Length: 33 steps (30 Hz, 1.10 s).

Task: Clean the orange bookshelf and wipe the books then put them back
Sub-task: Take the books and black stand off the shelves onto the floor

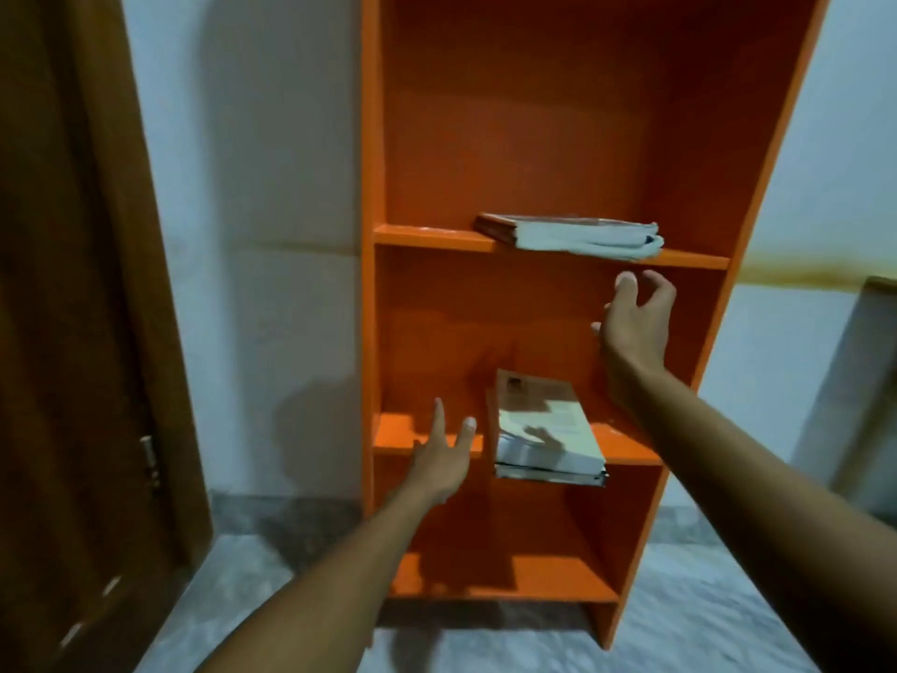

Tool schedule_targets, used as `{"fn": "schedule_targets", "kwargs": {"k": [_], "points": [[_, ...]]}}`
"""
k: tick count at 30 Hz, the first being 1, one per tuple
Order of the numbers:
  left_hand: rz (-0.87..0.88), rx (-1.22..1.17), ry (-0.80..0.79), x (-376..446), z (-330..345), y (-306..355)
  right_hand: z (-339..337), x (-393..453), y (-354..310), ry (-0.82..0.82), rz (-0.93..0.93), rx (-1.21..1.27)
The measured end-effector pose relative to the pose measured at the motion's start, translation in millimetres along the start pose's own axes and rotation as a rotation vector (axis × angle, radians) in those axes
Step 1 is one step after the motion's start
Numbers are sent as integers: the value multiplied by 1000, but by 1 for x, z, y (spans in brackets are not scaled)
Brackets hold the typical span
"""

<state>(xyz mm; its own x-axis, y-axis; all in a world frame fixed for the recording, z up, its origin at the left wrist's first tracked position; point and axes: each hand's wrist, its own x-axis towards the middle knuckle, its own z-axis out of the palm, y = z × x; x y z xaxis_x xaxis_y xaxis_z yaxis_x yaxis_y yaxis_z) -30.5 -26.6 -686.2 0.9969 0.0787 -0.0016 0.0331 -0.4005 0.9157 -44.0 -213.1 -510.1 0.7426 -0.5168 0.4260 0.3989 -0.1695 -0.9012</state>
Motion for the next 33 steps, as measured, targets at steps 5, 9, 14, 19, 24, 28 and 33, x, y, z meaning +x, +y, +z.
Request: {"fn": "schedule_targets", "kwargs": {"k": [5,9,14,19,24,28,33], "points": [[-109,74,-164,6,46,28,0,66,-27,-136,363,93],[-186,-138,-131,15,63,34,3,85,-46,-162,449,142],[-246,-460,-130,17,72,26,4,89,-56,-121,476,212],[-249,-484,-175,4,58,1,-15,60,-57,-201,463,271],[-301,-543,-328,-18,2,-20,-39,49,-69,-398,643,425],[-354,-454,-336,-22,-10,-31,-38,46,-82,-415,679,371],[-352,-388,-390,-39,16,-51,-27,40,-87,-392,642,429]]}}
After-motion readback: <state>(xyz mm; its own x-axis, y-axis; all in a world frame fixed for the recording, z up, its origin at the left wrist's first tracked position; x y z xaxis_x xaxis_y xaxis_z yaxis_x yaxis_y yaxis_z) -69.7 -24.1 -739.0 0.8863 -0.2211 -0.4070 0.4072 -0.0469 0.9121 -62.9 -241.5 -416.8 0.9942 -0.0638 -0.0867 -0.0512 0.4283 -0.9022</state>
